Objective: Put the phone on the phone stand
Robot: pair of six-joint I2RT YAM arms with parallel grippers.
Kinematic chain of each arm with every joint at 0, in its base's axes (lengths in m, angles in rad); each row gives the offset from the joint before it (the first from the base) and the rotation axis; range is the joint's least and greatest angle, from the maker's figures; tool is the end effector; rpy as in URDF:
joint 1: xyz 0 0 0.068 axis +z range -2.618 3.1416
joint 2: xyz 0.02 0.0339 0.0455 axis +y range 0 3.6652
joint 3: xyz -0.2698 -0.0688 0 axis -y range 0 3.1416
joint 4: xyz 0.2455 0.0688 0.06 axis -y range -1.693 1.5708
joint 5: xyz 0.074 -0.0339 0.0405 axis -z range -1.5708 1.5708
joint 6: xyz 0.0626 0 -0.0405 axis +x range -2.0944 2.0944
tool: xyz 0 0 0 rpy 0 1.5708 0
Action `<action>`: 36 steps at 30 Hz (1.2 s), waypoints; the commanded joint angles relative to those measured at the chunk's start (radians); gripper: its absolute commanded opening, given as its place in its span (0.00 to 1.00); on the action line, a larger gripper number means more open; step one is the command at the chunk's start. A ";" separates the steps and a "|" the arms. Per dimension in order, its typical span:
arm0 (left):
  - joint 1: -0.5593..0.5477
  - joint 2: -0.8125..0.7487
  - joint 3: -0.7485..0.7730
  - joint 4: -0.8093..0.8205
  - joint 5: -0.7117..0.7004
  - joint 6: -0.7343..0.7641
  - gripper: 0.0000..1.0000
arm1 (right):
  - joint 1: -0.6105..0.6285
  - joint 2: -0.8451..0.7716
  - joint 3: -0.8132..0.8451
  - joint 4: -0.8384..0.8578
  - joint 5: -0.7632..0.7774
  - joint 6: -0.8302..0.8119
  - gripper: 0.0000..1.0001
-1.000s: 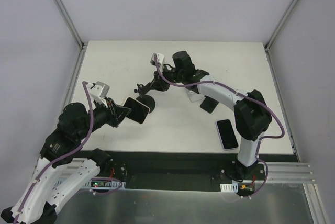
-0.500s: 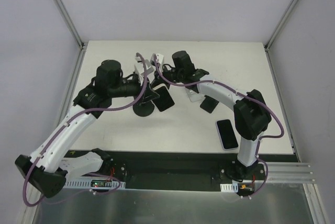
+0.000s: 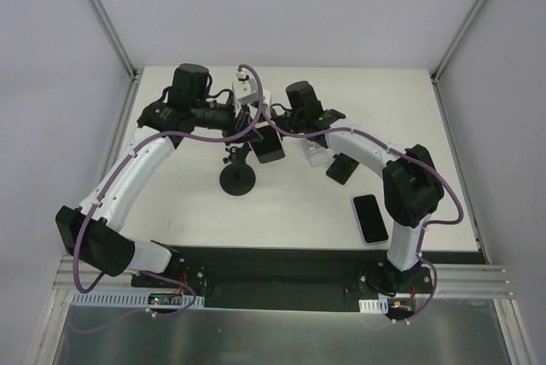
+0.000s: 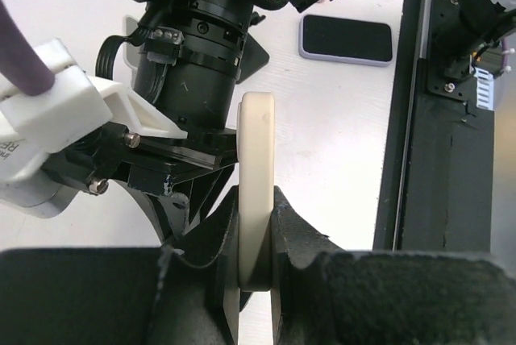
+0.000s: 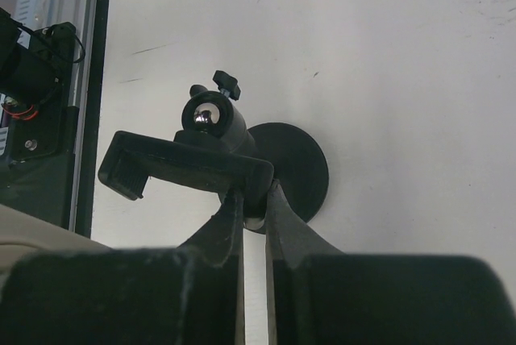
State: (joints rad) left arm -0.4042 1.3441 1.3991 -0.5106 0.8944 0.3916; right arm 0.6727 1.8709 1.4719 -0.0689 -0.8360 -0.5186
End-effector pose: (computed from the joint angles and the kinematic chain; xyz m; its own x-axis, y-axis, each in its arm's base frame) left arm 0.2592 -0.1640 0.4000 -0.0342 0.2745 -0.9610 0.9771 0.2114 0.0256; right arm 0.3252 0.3185 0.2788 0.1574 -0.2995 -0.9410 -0.9875 -0.0422 -0.1518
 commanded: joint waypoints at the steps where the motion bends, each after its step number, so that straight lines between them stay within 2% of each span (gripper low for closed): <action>1: 0.011 0.039 0.089 -0.107 0.031 0.102 0.00 | 0.001 -0.035 0.039 -0.022 -0.081 -0.027 0.00; 16: 0.030 0.052 0.038 -0.124 -0.063 0.141 0.00 | -0.002 -0.036 0.036 -0.032 -0.087 -0.040 0.00; 29: 0.059 -0.036 -0.084 -0.065 -0.146 0.101 0.00 | -0.005 -0.036 0.024 -0.011 -0.060 -0.026 0.00; 36: 0.071 -0.080 -0.144 -0.045 -0.109 0.070 0.00 | -0.009 -0.032 0.011 0.057 -0.086 0.019 0.00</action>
State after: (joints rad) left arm -0.3645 1.2980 1.2884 -0.5415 0.8242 0.4747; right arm 0.6746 1.8713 1.4696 -0.0727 -0.8452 -0.5331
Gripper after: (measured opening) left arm 0.113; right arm 0.072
